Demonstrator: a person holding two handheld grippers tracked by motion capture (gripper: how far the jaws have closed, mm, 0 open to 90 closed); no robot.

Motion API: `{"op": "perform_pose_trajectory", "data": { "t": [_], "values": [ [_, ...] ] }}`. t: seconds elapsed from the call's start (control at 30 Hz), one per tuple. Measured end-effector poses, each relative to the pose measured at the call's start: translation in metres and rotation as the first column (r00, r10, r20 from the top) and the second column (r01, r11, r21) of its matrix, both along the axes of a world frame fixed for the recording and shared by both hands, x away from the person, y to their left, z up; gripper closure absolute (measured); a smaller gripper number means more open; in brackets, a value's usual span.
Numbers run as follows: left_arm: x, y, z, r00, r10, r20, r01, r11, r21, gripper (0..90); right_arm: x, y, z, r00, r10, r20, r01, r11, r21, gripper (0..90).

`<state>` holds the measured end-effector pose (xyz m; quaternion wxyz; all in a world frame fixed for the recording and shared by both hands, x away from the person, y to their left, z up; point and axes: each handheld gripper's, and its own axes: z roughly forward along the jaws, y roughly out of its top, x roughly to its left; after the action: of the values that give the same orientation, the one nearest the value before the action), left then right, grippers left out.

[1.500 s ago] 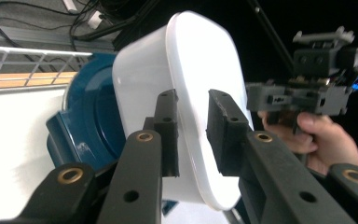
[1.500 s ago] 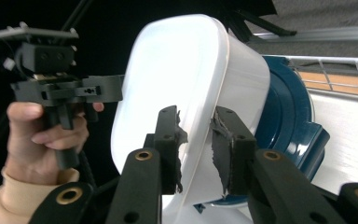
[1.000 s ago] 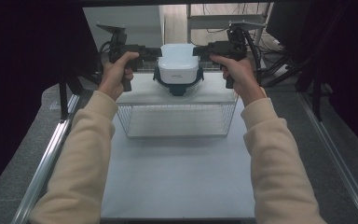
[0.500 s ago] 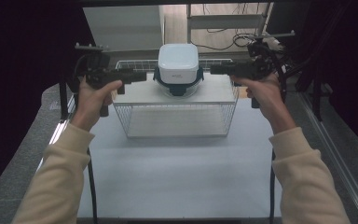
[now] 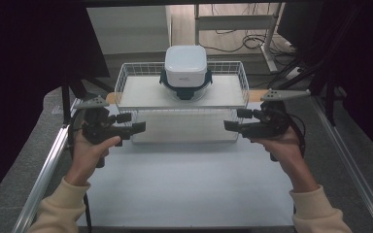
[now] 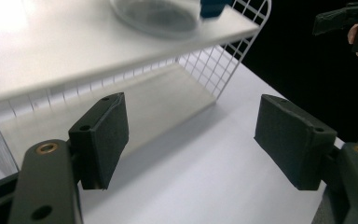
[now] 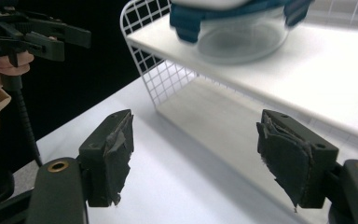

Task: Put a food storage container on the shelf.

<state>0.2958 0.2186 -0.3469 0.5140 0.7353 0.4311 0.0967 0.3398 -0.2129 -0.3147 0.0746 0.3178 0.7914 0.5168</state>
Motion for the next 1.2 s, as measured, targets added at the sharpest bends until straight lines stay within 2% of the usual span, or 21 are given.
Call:
{"op": "perform_pose_trajectory", "data": {
  "t": [0.13,0.3,0.43,0.53,0.77,0.9,1.03,1.2],
  "values": [
    [-0.011,-0.002,-0.017,0.9999,0.007,-0.009,-0.006,0.9997,0.023,25.4,-0.008,-0.005,-0.018,1.0,-0.007,0.0,0.007,1.0,-0.002,26.2],
    [-0.023,-0.002,-0.032,0.9998,0.021,-0.007,-0.021,0.9995,0.022,25.4,-0.014,-0.009,-0.037,0.9997,-0.024,-0.002,0.024,1.0,-0.01,26.2],
    [-0.031,-0.003,-0.047,0.9991,0.032,-0.028,-0.031,0.9991,0.03,25.3,-0.02,-0.013,-0.054,0.9991,-0.04,-0.018,0.039,0.999,-0.017,26.1],
    [-0.035,-0.002,-0.059,0.998,0.046,-0.043,-0.044,0.9979,0.048,24.7,-0.025,-0.017,-0.068,0.9976,-0.051,-0.047,0.05,0.999,-0.018,24.7],
    [-0.04,-0.001,-0.092,0.9942,0.07,-0.082,-0.061,0.993,0.1,22.1,-0.036,-0.027,-0.106,0.9914,-0.09,-0.095,0.083,0.994,-0.076,21.5],
    [-0.041,-0.001,-0.105,0.9928,0.072,-0.095,-0.06,0.9906,0.123,21.1,-0.037,-0.032,-0.124,0.9877,-0.109,-0.112,0.097,0.989,-0.112,20.1],
    [-0.041,0.001,-0.114,0.9902,0.09,-0.107,-0.075,0.988,0.135,20.5,-0.036,-0.032,-0.137,0.9852,-0.114,-0.128,0.094,0.984,-0.152,19.2],
    [-0.04,-0.001,-0.116,0.9887,0.095,-0.116,-0.078,0.987,0.141,20.1,-0.037,-0.028,-0.137,0.9869,-0.108,-0.12,0.088,0.983,-0.16,18.5]
  ]
}}
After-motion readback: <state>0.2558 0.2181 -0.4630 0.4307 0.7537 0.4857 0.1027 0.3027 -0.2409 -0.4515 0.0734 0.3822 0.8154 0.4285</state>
